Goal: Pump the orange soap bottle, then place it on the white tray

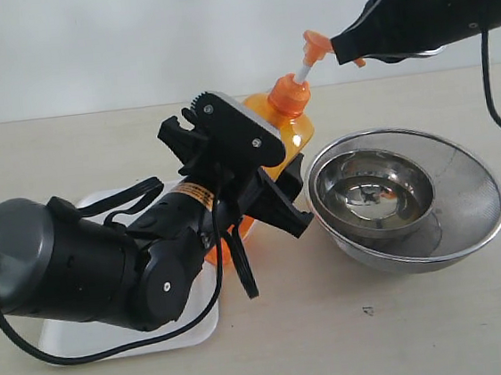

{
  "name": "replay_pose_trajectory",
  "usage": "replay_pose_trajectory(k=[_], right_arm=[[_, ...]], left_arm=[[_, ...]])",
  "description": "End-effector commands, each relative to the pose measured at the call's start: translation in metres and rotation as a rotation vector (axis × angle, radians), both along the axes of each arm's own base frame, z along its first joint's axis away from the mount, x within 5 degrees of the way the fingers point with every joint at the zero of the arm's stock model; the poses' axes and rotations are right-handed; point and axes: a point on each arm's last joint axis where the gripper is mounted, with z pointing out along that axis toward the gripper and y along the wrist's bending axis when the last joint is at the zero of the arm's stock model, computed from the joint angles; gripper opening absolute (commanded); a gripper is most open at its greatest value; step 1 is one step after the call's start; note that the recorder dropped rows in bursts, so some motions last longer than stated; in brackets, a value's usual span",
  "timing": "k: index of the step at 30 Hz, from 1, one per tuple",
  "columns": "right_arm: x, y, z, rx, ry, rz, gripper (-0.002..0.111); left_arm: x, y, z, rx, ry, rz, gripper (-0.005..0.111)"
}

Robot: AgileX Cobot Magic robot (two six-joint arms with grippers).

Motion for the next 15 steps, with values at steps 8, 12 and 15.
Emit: replay_pose_trajectory(k=[8, 12, 15], right_arm=[[-0.013, -0.004, 0.024, 0.007, -0.084, 0.010, 0.000], [-0.018, -0.005, 0.030, 0.031, -0.089, -0.005, 0.000], [-0.025, -0.005, 0.035, 0.059, -0.067, 0.007, 0.000]], left_arm=[[0.001, 0.000, 0.000, 0.008, -0.023, -0.002, 0.005], [0.001, 0.000, 0.000, 0.023, -0.030, -0.001, 0.005], [0.002, 0.001, 0.000, 0.033, -0.033, 0.003, 0.005]])
